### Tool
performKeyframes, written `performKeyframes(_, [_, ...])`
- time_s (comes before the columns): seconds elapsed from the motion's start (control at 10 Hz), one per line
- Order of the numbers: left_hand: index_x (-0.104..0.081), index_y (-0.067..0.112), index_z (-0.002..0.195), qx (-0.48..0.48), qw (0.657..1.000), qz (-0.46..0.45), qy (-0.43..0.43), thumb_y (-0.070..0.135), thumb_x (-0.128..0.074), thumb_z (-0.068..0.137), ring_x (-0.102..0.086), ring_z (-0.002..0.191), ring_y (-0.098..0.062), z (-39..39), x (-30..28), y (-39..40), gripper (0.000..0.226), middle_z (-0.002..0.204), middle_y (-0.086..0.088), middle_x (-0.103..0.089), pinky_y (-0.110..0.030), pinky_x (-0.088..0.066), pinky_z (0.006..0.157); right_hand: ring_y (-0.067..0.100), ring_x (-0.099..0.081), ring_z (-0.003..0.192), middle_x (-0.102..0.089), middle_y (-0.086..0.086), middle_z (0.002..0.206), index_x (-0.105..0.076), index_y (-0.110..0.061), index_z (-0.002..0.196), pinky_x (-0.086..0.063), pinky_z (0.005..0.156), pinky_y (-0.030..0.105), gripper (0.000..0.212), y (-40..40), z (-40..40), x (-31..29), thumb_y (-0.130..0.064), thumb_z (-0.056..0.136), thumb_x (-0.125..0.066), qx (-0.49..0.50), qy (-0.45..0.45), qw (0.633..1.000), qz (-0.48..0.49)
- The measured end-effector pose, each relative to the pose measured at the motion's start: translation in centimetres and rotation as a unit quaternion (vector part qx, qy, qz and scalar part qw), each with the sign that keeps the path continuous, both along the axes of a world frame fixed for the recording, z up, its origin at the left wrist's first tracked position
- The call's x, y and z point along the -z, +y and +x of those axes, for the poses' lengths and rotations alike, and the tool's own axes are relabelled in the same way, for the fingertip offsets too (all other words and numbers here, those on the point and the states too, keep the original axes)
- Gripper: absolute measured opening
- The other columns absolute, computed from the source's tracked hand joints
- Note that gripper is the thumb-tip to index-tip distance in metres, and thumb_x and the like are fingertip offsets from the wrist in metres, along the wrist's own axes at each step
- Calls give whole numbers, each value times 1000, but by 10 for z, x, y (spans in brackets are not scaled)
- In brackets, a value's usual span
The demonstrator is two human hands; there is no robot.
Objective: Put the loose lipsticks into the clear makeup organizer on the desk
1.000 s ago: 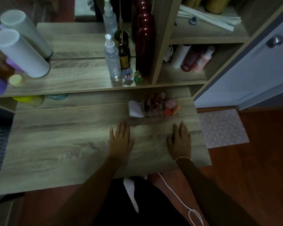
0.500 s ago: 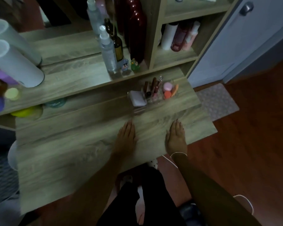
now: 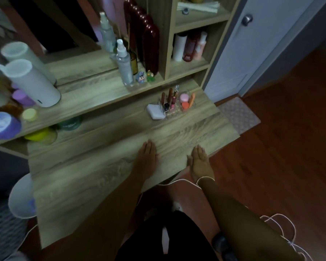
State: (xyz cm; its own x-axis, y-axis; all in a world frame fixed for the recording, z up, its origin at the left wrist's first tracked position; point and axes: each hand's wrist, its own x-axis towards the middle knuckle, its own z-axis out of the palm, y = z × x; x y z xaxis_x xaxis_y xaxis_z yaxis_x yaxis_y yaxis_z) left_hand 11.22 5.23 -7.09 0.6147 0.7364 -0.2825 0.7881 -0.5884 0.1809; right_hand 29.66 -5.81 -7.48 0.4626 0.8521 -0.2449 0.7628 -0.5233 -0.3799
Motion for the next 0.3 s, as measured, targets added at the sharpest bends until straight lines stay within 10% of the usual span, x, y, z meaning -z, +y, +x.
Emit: performKeyframes(0.3, [-12, 1, 146, 5, 994, 27, -109, 37, -38, 99, -14, 143, -32, 44, -93, 9, 65, 156, -20, -12, -43, -18, 117, 29, -6, 148, -10, 16, 159, -13, -3, 148, -7, 122, 41, 56, -1, 38, -68, -33, 102, -23, 24, -16, 1000, 7])
